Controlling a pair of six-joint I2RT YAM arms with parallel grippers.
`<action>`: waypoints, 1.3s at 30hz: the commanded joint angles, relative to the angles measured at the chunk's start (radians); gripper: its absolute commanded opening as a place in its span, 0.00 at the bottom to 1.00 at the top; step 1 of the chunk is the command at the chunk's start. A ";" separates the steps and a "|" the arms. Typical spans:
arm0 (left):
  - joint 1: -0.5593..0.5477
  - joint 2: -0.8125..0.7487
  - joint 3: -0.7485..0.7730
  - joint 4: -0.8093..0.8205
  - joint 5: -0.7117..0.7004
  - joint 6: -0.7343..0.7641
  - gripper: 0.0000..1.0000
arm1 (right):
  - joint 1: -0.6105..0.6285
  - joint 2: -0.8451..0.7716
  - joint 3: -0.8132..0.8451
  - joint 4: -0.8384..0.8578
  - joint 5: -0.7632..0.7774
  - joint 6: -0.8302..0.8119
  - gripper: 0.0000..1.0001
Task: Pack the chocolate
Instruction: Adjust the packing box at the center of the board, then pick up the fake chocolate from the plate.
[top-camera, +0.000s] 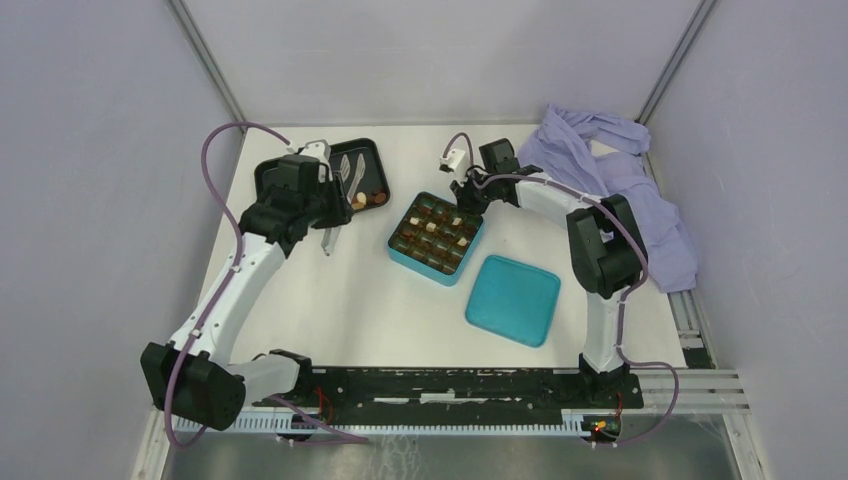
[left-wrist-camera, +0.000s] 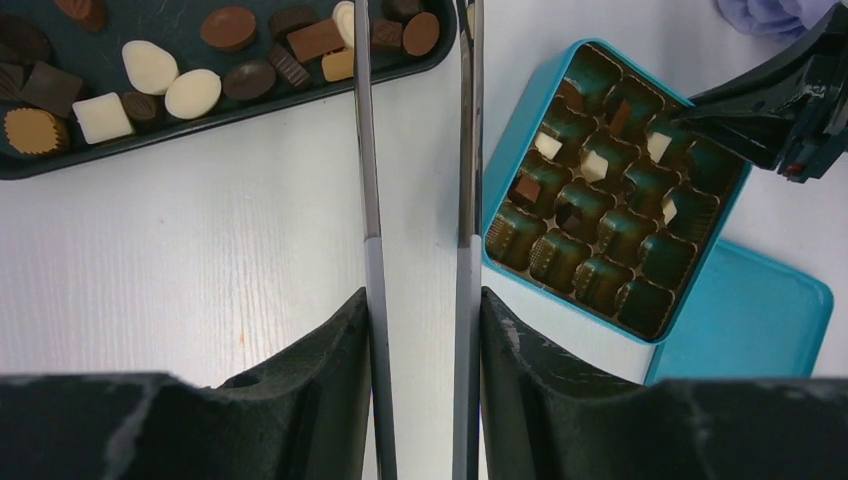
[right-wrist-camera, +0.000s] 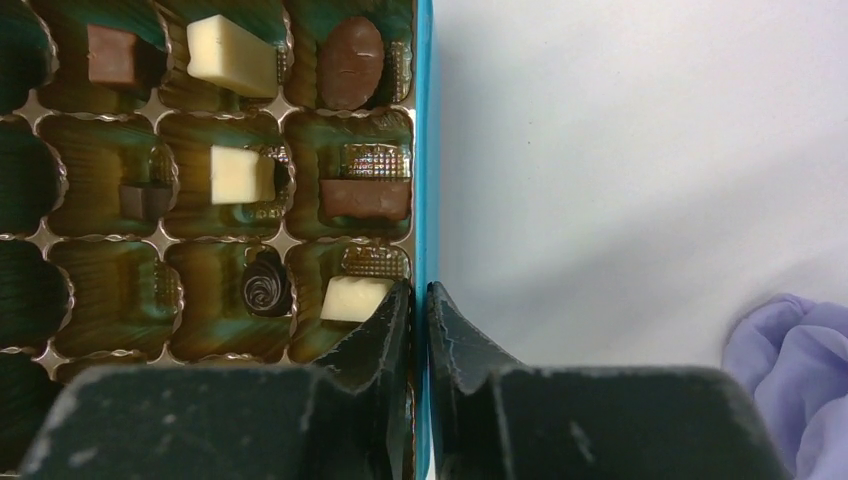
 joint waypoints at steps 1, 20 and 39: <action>0.013 -0.010 -0.004 0.017 0.033 0.036 0.45 | -0.008 0.024 0.098 0.003 -0.020 0.010 0.20; 0.201 0.305 0.246 -0.212 0.093 0.143 0.45 | -0.115 -0.298 -0.123 -0.011 -0.224 -0.021 0.78; 0.263 0.536 0.419 -0.310 0.055 0.272 0.48 | -0.163 -0.352 -0.262 0.009 -0.279 -0.009 0.80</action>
